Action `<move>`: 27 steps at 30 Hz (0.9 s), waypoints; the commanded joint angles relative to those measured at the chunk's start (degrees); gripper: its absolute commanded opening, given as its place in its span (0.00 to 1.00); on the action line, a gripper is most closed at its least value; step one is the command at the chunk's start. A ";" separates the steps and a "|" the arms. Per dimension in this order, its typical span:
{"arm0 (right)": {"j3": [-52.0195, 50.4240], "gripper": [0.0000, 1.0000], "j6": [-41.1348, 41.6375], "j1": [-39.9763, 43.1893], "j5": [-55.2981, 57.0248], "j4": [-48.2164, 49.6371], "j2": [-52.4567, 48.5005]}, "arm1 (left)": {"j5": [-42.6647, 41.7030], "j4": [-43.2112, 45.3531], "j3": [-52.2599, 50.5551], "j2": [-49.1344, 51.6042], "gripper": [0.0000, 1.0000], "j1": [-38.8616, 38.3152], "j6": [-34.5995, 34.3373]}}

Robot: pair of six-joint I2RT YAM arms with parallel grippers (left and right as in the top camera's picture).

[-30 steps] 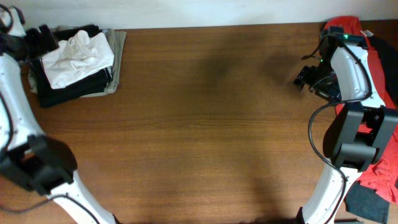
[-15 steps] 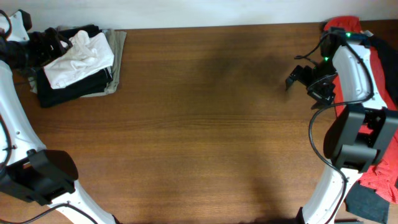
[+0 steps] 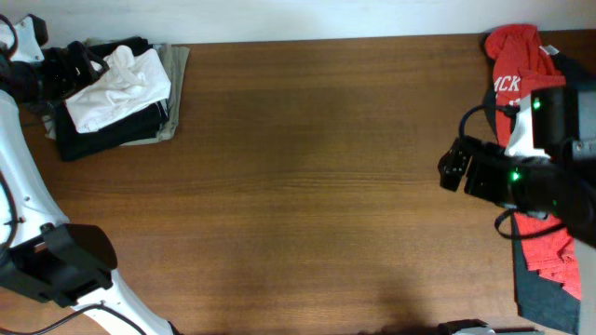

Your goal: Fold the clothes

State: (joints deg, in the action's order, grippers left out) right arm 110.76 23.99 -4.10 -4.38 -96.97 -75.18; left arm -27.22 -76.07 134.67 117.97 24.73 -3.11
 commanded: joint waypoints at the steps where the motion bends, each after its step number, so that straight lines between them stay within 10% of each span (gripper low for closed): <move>1: -0.24 0.98 0.17 -0.76 0.61 -0.35 1.33 | -0.85 0.09 -0.20 0.72 0.99 -0.17 -0.55; 13: -2.86 0.99 -2.80 -0.76 4.13 1.86 5.77 | -0.85 0.09 -0.20 0.72 0.99 -0.17 -0.52; 27: -76.24 0.99 -5.79 -0.76 3.37 69.05 55.12 | -0.85 0.11 -0.20 0.72 0.99 -0.17 -0.52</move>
State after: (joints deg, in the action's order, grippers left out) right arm 42.50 18.70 -4.56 -1.32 -34.17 -25.61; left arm -27.53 -76.09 134.67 117.97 24.73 -3.14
